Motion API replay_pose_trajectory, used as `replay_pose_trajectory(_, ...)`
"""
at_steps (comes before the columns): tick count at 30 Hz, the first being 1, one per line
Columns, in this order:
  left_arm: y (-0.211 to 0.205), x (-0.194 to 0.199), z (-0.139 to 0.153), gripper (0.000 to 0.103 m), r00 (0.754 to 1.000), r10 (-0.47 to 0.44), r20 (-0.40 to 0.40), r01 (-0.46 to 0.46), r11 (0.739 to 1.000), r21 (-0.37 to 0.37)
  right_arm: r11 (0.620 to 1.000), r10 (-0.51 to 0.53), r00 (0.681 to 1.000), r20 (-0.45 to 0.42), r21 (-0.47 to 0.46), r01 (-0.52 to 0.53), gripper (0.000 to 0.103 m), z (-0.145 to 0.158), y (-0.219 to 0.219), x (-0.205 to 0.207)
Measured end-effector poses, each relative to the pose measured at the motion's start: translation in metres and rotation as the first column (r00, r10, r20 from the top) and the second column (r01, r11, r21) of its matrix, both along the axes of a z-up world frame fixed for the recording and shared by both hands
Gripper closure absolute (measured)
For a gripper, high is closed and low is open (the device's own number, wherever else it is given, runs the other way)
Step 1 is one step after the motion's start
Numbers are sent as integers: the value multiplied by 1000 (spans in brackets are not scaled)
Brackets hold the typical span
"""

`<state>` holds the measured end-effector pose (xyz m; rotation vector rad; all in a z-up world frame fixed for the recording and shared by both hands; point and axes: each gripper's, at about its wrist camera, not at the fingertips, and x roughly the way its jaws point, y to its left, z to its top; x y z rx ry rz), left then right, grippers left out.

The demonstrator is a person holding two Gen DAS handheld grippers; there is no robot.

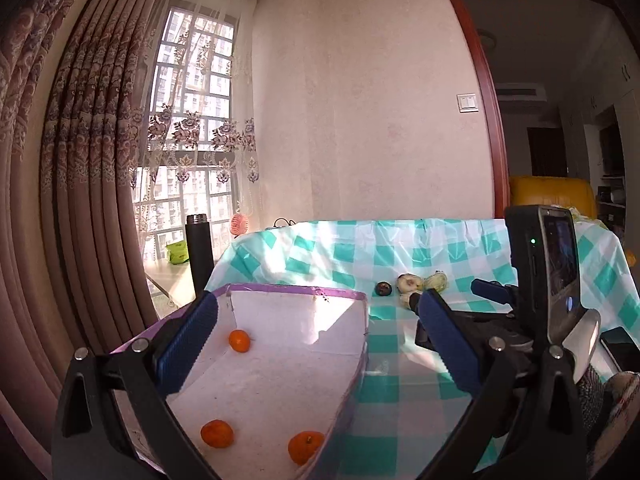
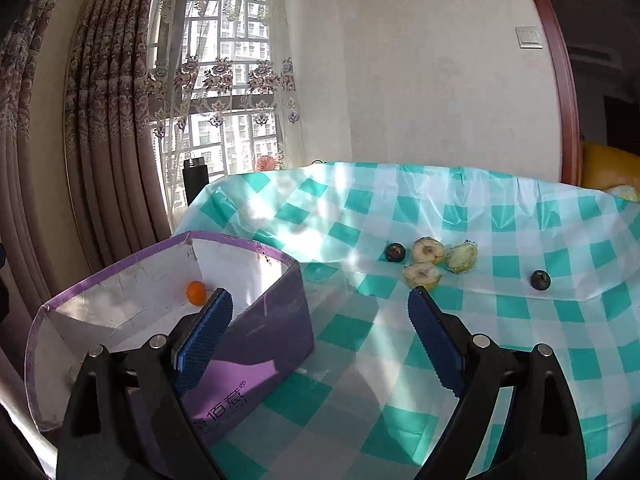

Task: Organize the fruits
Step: 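Move both open tools back to the remaining fruits, then grasp the dark brown round fruit with the right tool while the left tool grasps a wrapped fruit half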

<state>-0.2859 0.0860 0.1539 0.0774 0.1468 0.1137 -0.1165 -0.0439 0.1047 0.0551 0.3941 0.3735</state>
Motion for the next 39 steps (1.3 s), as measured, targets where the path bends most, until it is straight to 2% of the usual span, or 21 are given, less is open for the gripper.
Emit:
replay_pose_trajectory(2, -31, 17, -6, 2, 992, -115, -56, 116, 993, 9, 996, -89, 994, -63, 7, 89, 17, -10, -25, 20)
replay_pose_trajectory(4, -59, 39, -19, 2, 975, -189, -117, 192, 981, 11, 984, -178, 979, -101, 5, 179, 17, -21, -52, 35)
replay_pose_trajectory(6, -80, 64, -35, 2, 959, -219, -178, 223, 975, 2, 967, -254, 959, -127, -8, 255, 17, -32, -79, 47)
replay_pose_trajectory(9, -99, 108, -63, 2, 918, -272, -289, 260, 962, -81, 944, -327, 926, -187, -22, 329, 17, -50, -114, 63)
replay_pose_trajectory(14, -104, 176, -101, 2, 868, -290, -402, 216, 951, -221, 912, -379, 863, -334, 26, 410, 17, -73, -163, 89)
replay_pose_trajectory(16, -96, 198, -113, 2, 859, -283, -428, 179, 947, -268, 907, -397, 861, -319, 6, 420, 17, -72, -169, 98)
replay_pose_trajectory(18, -84, 218, -122, 2, 838, -281, -468, 131, 936, -326, 909, -404, 857, -319, -32, 416, 17, -72, -171, 115)
replay_pose_trajectory(21, -64, 226, -125, 2, 844, -286, -454, 89, 909, -407, 900, -428, 842, -329, -68, 431, 17, -73, -181, 152)
replay_pose_trajectory(24, -52, 230, -129, 2, 825, -320, -467, 75, 879, -471, 895, -442, 822, -359, -120, 429, 17, -77, -183, 196)
replay_pose_trajectory(28, -52, 231, -133, 2, 808, -318, -496, 62, 883, -465, 892, -449, 800, -397, -149, 427, 17, -83, -186, 246)
replay_pose_trajectory(32, -62, 231, -132, 2, 801, -310, -512, 83, 905, -417, 884, -464, 782, -416, -170, 435, 19, -87, -186, 275)
replay_pose_trajectory(36, -68, 234, -135, 2, 782, -313, -540, 91, 913, -397, 870, -492, 758, -428, -219, 441, 31, -93, -182, 290)
replay_pose_trajectory(39, -65, 245, -138, 2, 766, -295, -572, 42, 910, -413, 858, -513, 737, -439, -276, 433, 44, -98, -176, 298)
